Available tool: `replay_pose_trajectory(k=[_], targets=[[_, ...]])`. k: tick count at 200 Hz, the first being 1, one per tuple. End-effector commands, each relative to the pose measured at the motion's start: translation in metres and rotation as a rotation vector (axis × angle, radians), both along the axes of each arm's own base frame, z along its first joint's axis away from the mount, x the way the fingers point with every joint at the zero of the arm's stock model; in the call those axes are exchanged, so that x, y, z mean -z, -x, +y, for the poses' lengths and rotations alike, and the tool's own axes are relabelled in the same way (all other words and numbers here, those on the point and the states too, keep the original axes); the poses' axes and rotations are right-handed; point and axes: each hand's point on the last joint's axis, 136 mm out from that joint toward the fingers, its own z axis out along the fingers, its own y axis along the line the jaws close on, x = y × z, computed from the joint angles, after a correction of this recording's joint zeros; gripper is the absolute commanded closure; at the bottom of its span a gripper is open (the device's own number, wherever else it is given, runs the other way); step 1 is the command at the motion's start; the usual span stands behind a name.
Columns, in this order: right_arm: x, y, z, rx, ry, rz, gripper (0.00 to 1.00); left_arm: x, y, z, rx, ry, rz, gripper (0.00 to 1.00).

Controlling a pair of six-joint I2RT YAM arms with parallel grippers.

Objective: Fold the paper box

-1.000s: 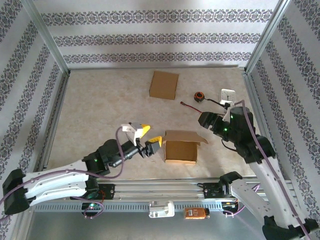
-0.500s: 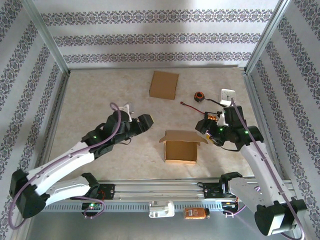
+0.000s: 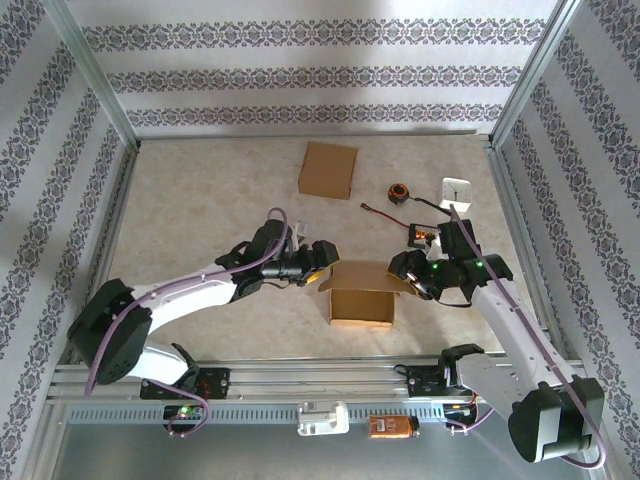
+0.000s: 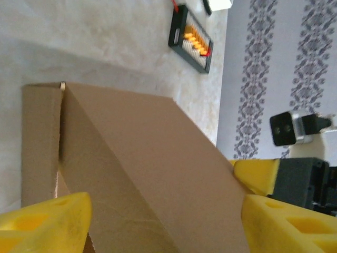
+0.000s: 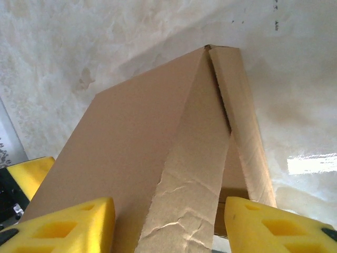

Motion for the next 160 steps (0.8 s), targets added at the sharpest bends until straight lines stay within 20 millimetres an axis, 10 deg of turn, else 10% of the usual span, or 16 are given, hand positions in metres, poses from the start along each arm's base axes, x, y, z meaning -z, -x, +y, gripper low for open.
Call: replay_pose_trajectory(k=[1,160], targets=[[0.006,-0.004,-0.006,0.01,0.031,-0.03,0.44,-0.006,0.003,-0.011,0.096,0.046,-0.037,0.29],[0.037,-0.003,-0.009,0.025,0.083,-0.024,0.47,0.063,0.007,-0.004,0.081,-0.007,0.008,0.72]])
